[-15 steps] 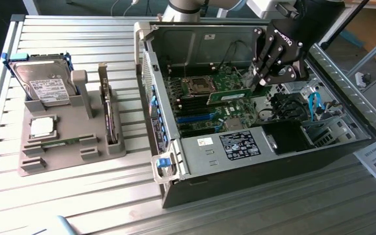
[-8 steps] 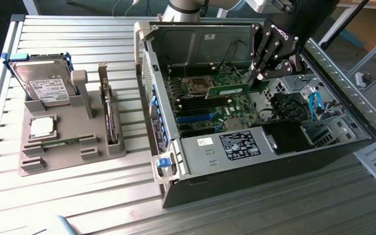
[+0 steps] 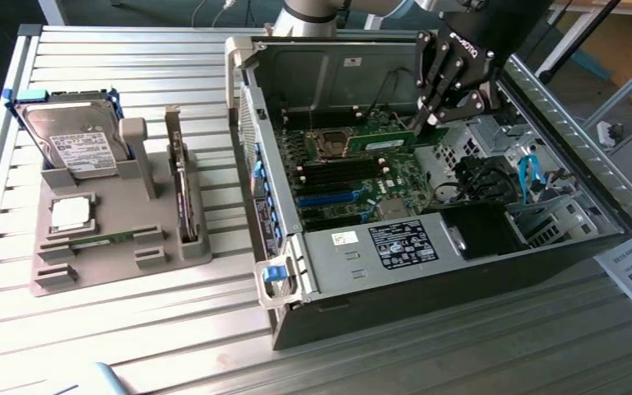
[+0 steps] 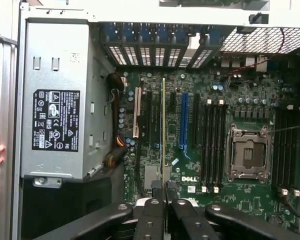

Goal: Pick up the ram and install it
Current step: 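Pick up the ram and move it above insertion slot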

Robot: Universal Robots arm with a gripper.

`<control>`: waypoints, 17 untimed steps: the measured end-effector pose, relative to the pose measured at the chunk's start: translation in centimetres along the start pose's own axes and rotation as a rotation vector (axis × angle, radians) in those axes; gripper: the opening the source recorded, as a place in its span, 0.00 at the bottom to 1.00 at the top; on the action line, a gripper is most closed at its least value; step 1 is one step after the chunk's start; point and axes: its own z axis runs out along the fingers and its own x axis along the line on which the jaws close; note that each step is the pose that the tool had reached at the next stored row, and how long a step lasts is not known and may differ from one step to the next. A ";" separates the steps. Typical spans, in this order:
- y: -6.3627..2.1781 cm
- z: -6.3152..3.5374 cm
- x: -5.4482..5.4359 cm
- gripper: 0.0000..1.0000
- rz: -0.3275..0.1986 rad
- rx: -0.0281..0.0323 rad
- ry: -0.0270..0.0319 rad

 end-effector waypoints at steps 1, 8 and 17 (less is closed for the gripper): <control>-0.01 -0.01 -0.1 0.12 0.000 0.0000 0.0001; -0.16 -0.03 -1.7 0.12 0.000 -0.0001 0.0002; -0.28 -0.05 -3.6 0.12 0.000 0.0000 0.0001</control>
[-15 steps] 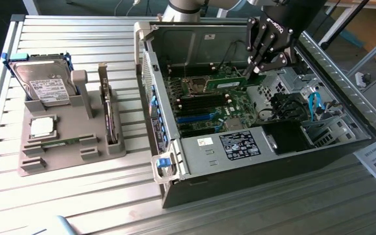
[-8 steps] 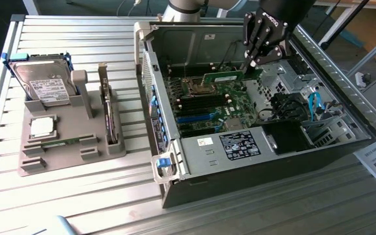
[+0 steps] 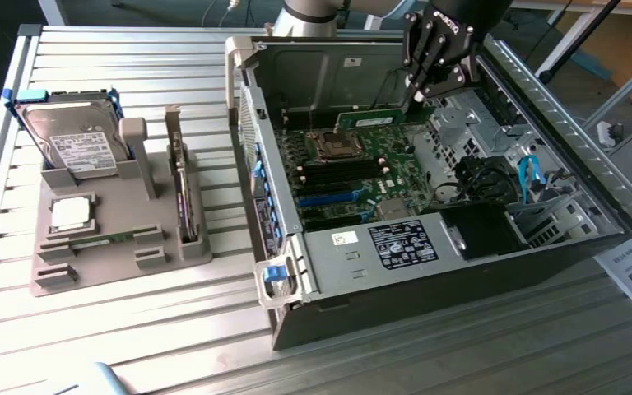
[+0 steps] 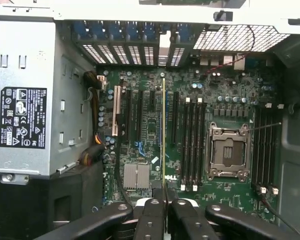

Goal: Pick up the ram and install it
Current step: 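Pick up the ram and move it above insertion slot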

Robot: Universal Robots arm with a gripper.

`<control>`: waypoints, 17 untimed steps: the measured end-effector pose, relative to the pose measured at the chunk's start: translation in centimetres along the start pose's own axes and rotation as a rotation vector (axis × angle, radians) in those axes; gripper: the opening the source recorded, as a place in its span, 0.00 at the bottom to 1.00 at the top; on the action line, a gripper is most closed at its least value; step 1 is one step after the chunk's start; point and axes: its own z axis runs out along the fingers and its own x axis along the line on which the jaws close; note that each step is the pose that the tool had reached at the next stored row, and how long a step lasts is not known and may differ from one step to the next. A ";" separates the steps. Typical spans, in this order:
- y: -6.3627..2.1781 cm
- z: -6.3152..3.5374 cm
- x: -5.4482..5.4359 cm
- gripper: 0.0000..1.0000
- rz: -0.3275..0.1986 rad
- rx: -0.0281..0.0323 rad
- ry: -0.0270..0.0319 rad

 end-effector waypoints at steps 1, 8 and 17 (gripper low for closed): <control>-0.01 0.00 -0.1 0.12 0.000 0.0000 0.0000; -0.07 0.12 -1.5 0.12 0.000 0.0000 0.0001; -0.12 0.59 -2.3 0.12 0.000 0.0000 0.0000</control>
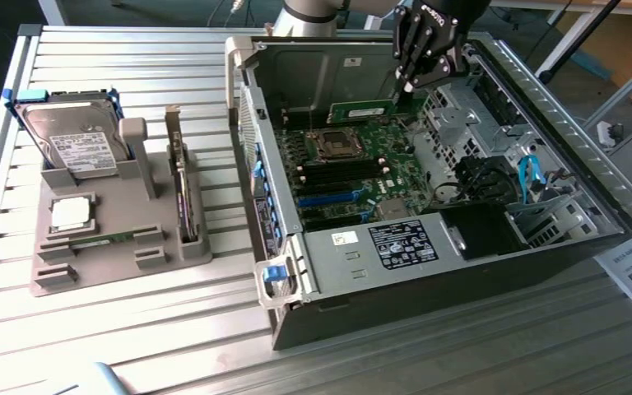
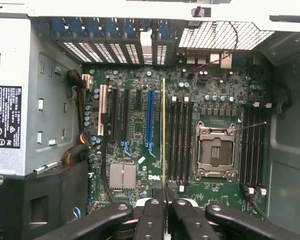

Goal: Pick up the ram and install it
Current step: 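Pick up the ram and move it above insertion slot, then insert the ram into the slot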

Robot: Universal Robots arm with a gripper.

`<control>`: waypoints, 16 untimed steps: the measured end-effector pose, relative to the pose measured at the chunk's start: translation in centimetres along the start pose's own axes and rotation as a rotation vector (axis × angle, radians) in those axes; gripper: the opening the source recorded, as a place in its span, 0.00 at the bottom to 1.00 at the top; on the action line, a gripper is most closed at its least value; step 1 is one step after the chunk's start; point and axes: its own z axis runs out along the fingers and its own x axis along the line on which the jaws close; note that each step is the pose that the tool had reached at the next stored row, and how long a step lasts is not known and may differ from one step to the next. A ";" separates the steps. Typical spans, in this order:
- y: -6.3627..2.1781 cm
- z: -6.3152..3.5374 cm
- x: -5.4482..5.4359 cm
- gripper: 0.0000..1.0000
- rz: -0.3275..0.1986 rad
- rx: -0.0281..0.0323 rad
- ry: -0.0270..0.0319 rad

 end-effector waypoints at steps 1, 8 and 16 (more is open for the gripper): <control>-0.01 0.05 -0.2 0.12 0.000 0.0000 0.0000; -0.03 0.10 -0.6 0.12 0.000 0.0000 0.0000; -0.03 0.13 -0.6 0.12 0.000 0.0000 0.0000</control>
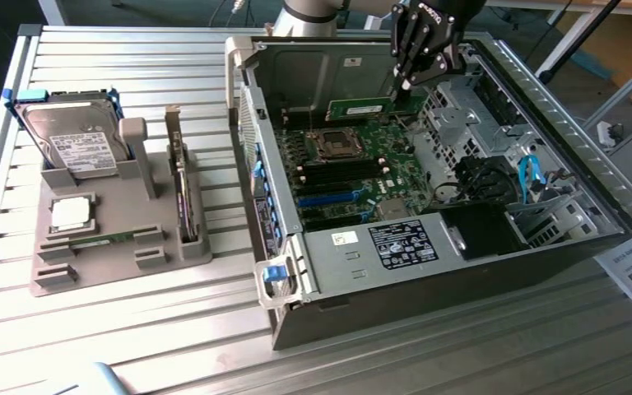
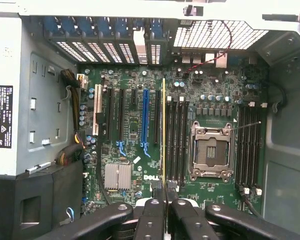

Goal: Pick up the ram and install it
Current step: 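Insert the ram into the slot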

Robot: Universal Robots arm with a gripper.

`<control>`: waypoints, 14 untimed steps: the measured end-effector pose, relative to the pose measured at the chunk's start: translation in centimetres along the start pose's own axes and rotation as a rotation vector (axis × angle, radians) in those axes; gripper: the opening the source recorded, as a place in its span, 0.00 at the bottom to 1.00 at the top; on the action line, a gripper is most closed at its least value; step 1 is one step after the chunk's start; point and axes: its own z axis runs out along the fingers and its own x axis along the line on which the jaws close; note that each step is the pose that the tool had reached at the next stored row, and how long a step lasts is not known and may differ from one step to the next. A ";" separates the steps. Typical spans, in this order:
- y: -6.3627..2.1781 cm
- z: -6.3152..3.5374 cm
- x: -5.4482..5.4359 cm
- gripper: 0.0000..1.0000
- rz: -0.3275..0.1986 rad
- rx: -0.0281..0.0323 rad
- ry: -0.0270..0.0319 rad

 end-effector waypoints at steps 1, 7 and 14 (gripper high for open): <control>0.00 0.05 0.0 0.12 0.000 0.0000 0.0000; -0.01 0.36 0.0 0.12 0.021 -0.0007 -0.0008; -0.02 0.52 0.0 0.12 0.030 -0.0010 -0.0011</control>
